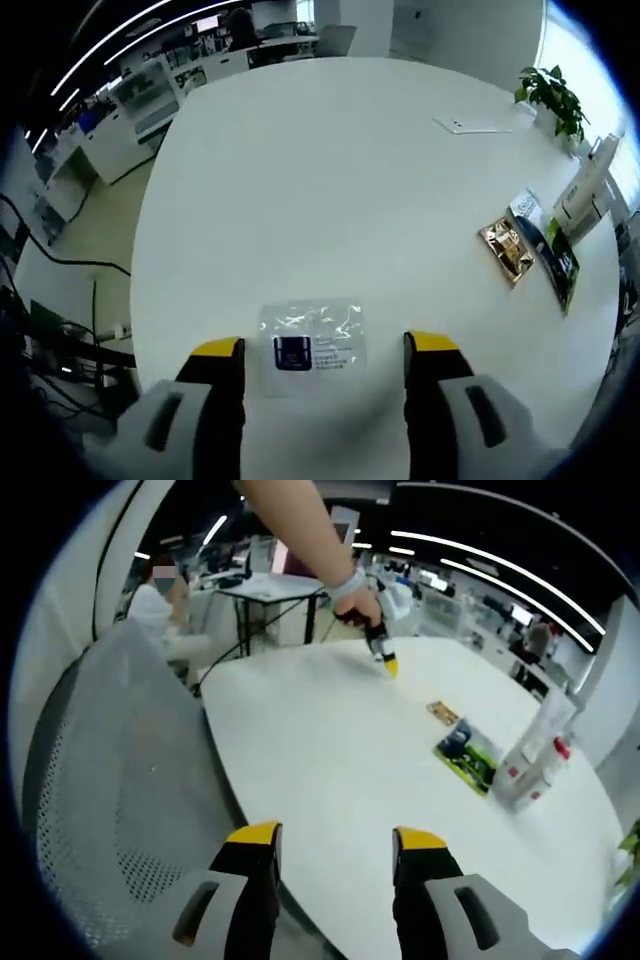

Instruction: Arrange the skincare products in the storage area until every visible bottle or jar stands upright without overlapping.

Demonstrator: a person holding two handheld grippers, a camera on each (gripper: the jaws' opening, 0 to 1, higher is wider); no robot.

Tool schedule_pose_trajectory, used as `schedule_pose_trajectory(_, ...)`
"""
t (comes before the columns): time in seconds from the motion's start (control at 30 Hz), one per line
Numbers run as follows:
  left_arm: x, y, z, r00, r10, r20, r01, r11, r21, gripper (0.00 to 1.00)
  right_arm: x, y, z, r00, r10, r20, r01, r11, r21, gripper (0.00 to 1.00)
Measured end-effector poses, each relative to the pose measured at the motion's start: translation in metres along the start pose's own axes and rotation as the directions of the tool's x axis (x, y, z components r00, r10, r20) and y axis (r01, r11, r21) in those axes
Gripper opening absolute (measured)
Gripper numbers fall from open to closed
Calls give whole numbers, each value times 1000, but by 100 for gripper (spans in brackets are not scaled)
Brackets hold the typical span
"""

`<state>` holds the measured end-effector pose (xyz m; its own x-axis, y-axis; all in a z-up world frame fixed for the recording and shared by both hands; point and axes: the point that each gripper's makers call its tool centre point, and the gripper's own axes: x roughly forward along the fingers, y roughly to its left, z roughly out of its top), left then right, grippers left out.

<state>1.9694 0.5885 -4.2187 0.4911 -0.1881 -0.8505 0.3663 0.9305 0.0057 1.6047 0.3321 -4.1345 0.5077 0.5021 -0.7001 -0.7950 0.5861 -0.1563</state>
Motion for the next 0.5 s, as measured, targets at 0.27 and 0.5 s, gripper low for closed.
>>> schedule_pose_trajectory(0.27, -2, 1, -5, 1000, -16, 4, 16, 1000, -8, 35, -1, -3, 1, 1000, -12, 3, 12, 1000, -12, 38)
schedule_pose_trajectory(0.5, -7, 1, -5, 998, -5, 68, 13, 992, -128, 35, -1, -5, 1, 1000, -19, 0, 19, 1000, -12, 39)
